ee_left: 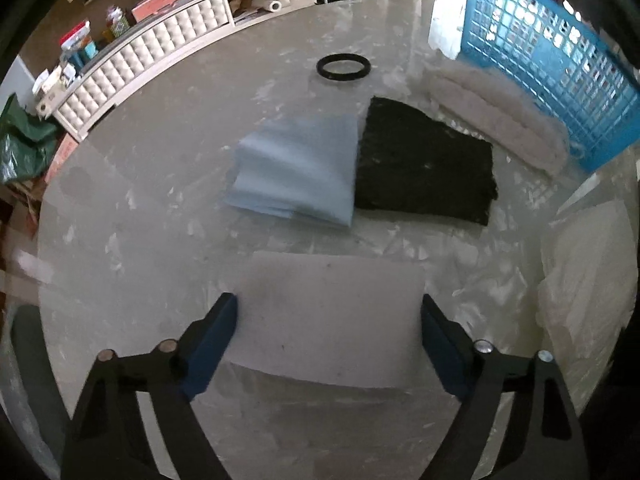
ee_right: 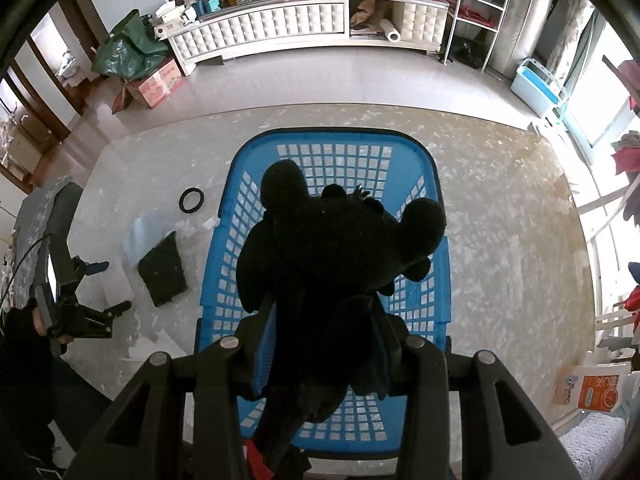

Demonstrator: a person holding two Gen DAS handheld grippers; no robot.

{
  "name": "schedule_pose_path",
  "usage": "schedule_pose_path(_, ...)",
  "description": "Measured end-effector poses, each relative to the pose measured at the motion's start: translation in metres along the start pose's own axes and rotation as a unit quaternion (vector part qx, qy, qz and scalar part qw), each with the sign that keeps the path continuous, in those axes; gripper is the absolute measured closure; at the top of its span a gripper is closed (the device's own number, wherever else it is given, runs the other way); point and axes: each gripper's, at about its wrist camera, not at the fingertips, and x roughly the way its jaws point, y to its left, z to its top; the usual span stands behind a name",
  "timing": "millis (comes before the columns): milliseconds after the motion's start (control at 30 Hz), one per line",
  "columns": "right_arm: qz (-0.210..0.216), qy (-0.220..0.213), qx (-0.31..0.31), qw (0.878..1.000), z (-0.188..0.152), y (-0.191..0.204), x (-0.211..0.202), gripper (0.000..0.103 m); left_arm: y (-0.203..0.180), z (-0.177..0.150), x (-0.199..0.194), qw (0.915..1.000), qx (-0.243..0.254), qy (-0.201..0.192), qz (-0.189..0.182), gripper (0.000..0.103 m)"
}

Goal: Organize soft objects
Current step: 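Lift the black plush toy with the right gripper while the left gripper grasps the white foam pad, then lower the plush toy into the blue basket and open the right gripper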

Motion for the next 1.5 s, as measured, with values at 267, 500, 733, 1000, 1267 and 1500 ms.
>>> schedule_pose_path(267, -0.011, -0.002, -0.001, 1.000, 0.002, -0.005, 0.004, 0.064, 0.006, -0.002, -0.002, 0.9993, -0.033, -0.002, -0.016, 0.052)
schedule_pose_path(500, -0.017, 0.005, -0.004, 1.000, 0.004, -0.013, 0.018, 0.064, -0.005, -0.004, -0.007, 0.9982, -0.055, 0.009, -0.020, 0.062)
schedule_pose_path(733, -0.011, 0.025, -0.010, 1.000, 0.005, -0.016, 0.043, 0.064, -0.012, -0.012, -0.030, 0.9970, -0.075, 0.003, -0.018, 0.062)
schedule_pose_path(1000, -0.013, 0.061, -0.009, 0.998, 0.019, -0.018, 0.081, 0.063, -0.019, -0.020, -0.051, 0.9961, -0.086, -0.008, -0.020, 0.062)
schedule_pose_path(1267, -0.021, 0.092, -0.016, 0.995, 0.025, -0.016, 0.105, 0.061, -0.021, -0.022, -0.052, 0.9952, -0.095, -0.003, -0.024, 0.062)
schedule_pose_path(1500, -0.006, 0.087, -0.010, 0.996, 0.027, -0.020, 0.100, 0.039, -0.023, -0.016, -0.059, 0.9947, -0.099, -0.016, -0.022, 0.062)
